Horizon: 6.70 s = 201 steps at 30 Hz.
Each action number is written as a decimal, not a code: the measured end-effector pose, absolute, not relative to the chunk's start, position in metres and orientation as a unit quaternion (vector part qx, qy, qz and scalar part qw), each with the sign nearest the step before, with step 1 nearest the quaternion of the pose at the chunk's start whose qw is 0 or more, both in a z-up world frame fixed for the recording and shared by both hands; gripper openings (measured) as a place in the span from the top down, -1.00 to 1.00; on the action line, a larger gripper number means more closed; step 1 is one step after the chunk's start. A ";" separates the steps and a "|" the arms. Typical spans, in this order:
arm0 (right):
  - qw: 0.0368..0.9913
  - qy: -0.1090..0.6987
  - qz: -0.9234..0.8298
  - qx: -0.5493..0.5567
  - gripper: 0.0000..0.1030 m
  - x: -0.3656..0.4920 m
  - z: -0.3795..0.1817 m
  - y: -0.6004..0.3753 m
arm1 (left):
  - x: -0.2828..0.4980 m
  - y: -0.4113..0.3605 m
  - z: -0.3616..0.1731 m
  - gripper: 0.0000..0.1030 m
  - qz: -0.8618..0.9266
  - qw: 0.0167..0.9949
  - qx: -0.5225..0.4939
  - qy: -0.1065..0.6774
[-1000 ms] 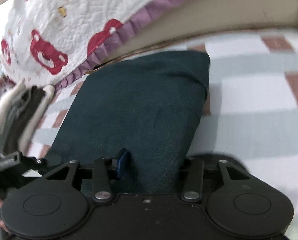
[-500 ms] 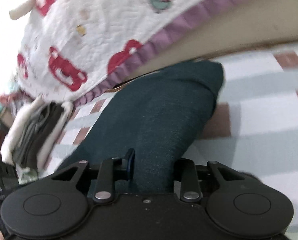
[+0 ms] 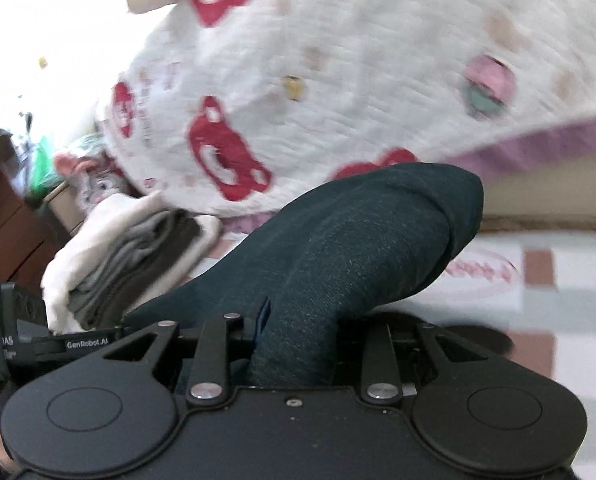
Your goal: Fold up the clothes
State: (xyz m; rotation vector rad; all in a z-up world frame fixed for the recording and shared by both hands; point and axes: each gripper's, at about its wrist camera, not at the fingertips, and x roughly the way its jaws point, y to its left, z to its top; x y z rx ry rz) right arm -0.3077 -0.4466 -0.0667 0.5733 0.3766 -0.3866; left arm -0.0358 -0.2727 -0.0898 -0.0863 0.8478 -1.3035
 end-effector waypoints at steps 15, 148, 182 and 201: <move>0.970 0.114 -0.029 0.211 0.37 -0.108 0.031 -0.397 | 0.118 -0.159 0.051 0.47 -0.491 0.827 -0.028 0.273; 0.972 0.162 0.167 0.039 0.25 0.117 -0.016 -0.250 | 0.361 -0.160 0.015 0.13 -0.213 0.918 0.169 0.290; 0.947 0.214 -0.008 0.239 0.05 -0.148 -0.106 -0.350 | -0.038 -0.192 -0.024 -1.00 -0.104 0.943 0.206 0.240; 0.948 0.221 -0.053 0.222 -0.28 -0.210 -0.094 -0.350 | -0.128 -0.226 -0.062 -1.00 -0.226 0.895 0.286 0.259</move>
